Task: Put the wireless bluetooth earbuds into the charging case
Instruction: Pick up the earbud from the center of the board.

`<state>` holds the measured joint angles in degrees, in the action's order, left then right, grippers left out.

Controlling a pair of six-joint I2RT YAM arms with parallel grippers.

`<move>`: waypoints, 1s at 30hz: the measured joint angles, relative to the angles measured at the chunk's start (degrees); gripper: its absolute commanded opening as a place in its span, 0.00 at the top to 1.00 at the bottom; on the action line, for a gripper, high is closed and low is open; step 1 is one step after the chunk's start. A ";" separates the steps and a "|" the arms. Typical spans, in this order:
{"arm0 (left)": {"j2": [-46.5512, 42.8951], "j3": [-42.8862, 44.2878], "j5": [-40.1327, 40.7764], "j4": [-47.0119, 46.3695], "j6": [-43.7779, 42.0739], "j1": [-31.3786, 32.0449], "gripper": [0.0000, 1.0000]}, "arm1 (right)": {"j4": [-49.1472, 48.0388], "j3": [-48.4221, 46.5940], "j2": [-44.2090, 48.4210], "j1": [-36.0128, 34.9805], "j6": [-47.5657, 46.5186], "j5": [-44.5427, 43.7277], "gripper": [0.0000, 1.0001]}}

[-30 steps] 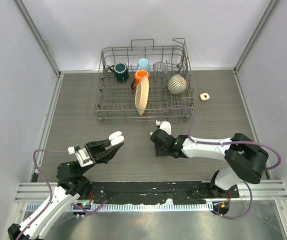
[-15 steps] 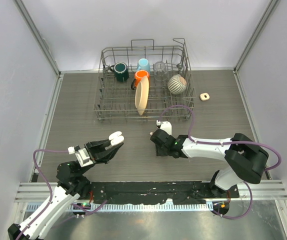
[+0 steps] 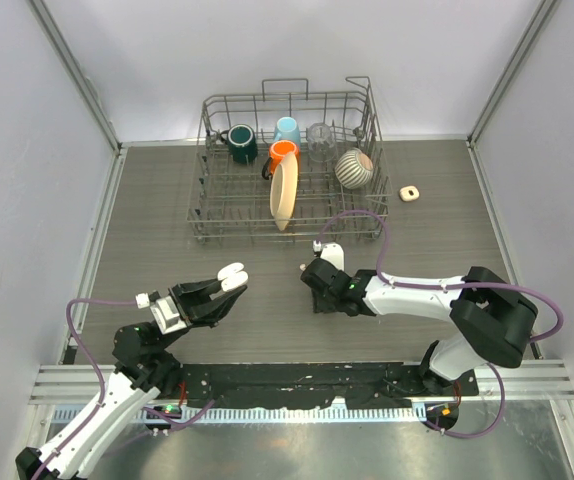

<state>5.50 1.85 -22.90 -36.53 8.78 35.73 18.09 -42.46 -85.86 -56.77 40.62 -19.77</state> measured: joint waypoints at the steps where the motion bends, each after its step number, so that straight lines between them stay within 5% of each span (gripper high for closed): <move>1: 0.00 0.00 0.00 0.00 0.00 0.00 1.00 | 0.00 0.00 0.00 0.00 0.00 0.00 0.62; 20: 0.00 0.00 0.00 -0.02 -0.02 0.00 1.00 | 0.00 -0.02 -0.02 0.00 -0.17 0.33 0.99; 30: 0.92 0.00 0.00 -0.33 -0.02 0.00 1.00 | -2.34 0.94 8.00 0.00 -0.15 -0.42 0.99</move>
<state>6.42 1.85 -22.90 -36.86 8.75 35.73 15.75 -41.52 -77.87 -56.77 40.47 -20.18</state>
